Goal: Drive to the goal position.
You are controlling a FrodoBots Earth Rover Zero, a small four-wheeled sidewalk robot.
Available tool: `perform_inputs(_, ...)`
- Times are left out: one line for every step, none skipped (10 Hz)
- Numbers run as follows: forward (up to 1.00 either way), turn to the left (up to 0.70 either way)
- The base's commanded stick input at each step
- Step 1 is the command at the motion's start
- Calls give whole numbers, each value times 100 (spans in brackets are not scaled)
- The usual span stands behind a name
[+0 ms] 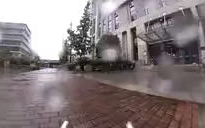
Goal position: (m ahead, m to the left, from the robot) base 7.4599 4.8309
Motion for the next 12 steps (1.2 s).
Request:
perform_inputs(70, 14)
perform_inputs(70, 14)
perform_inputs(70, 14)
perform_inputs(70, 14)
perform_inputs(70, 14)
perform_inputs(70, 14)
perform_inputs(70, 14)
perform_inputs(70, 14)
perform_inputs(70, 14)
perform_inputs(70, 14)
perform_inputs(70, 14)
perform_inputs(70, 14)
